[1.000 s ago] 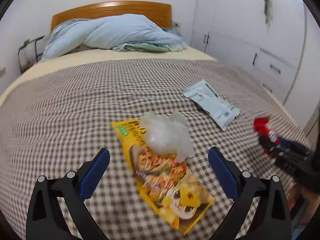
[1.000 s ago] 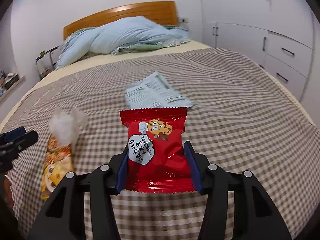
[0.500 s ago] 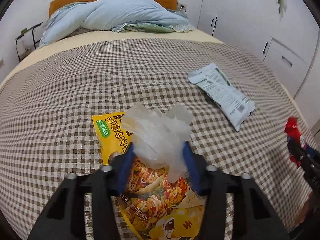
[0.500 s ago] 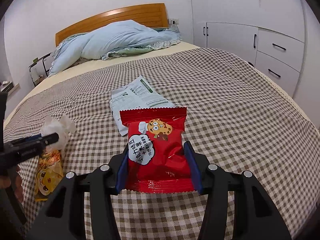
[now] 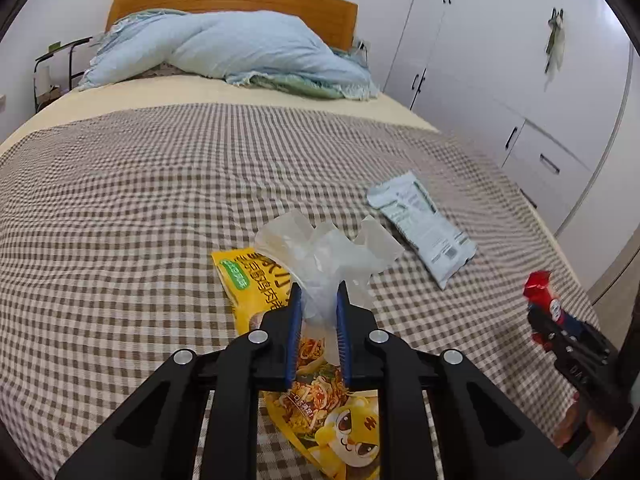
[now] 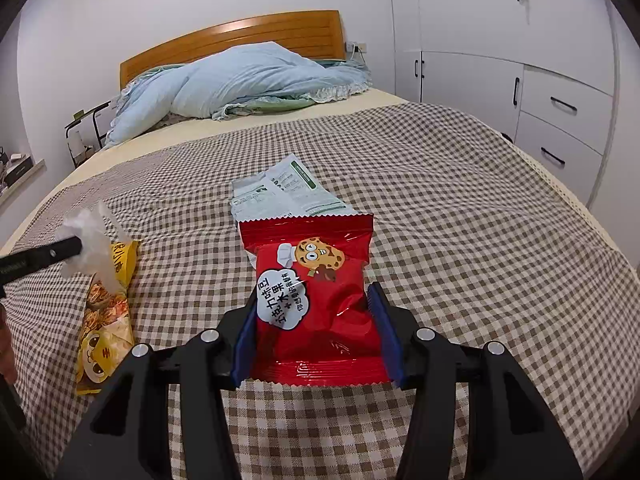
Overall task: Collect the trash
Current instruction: 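Carry the clear bag with the left tool while the right tool carries the packet to the bin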
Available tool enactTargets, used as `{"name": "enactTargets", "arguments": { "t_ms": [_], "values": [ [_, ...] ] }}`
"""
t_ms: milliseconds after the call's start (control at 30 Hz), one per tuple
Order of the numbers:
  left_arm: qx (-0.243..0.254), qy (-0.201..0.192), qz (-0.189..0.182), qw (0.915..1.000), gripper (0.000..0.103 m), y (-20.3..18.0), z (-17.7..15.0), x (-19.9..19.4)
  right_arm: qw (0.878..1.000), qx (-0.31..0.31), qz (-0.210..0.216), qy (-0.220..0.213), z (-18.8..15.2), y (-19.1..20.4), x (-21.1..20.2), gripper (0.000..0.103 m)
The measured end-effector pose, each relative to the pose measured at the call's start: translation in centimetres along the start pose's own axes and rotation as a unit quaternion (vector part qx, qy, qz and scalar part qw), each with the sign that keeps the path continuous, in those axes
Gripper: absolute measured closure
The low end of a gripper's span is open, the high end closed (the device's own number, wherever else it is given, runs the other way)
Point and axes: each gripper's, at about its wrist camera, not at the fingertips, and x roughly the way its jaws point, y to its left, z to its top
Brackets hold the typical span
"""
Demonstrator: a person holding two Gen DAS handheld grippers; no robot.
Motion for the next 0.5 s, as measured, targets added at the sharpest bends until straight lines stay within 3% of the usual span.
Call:
{"name": "enactTargets", "arguments": {
  "t_ms": [500],
  "values": [
    [0.036,-0.027,0.003,0.9990,0.092,-2.4,-0.4,-4.0,0.999,-0.020,0.013,-0.027,0.0,0.4,-2.2,0.053]
  ]
}}
